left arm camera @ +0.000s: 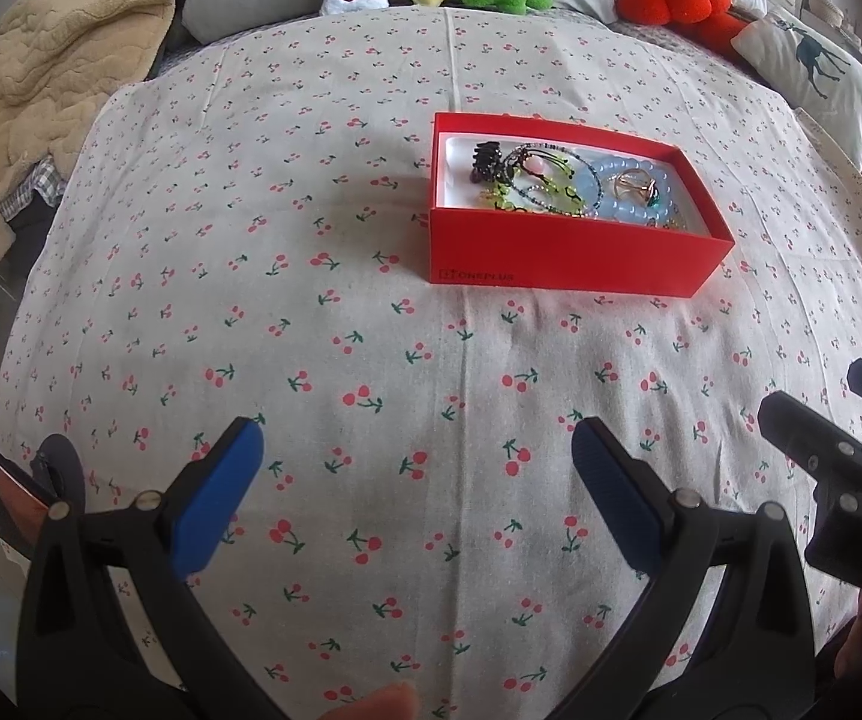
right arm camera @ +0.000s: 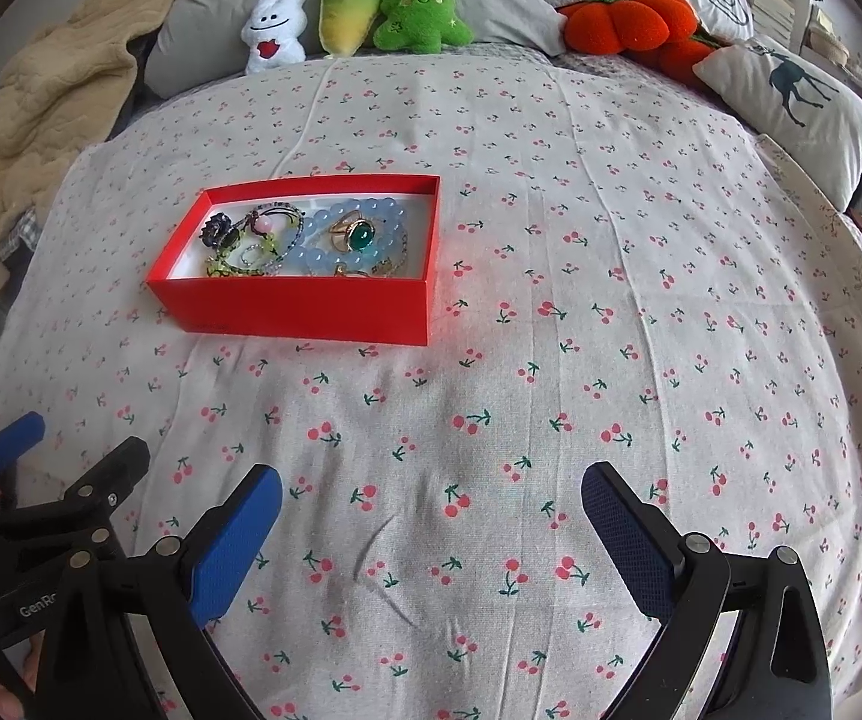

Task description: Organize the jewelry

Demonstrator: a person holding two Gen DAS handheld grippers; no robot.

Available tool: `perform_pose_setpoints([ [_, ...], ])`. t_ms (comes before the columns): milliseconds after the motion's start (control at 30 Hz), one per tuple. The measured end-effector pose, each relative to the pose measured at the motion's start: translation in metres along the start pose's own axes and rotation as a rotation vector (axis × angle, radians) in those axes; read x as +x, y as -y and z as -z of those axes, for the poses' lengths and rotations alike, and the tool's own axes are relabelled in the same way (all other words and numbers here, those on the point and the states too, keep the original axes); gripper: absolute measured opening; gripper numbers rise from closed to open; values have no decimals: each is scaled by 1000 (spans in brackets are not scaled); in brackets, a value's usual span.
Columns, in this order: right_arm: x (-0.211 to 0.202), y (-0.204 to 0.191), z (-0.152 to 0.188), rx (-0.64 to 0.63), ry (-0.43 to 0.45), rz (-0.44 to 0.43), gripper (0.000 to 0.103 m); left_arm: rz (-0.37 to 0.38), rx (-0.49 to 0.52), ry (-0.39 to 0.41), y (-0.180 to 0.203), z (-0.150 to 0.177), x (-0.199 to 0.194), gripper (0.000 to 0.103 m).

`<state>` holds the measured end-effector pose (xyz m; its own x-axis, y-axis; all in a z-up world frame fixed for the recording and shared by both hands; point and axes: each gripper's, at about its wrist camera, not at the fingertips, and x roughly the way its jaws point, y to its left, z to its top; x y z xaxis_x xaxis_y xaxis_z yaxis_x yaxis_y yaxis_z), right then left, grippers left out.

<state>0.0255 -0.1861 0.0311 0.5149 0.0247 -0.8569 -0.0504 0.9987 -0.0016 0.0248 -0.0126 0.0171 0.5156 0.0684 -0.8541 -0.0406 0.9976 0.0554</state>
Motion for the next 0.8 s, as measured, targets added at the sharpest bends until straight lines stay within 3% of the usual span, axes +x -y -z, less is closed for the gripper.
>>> perform_pose_setpoints([
  [800,-4,-3,2,-14,7,21,101,6,0,-1,-1,2,-4,102],
])
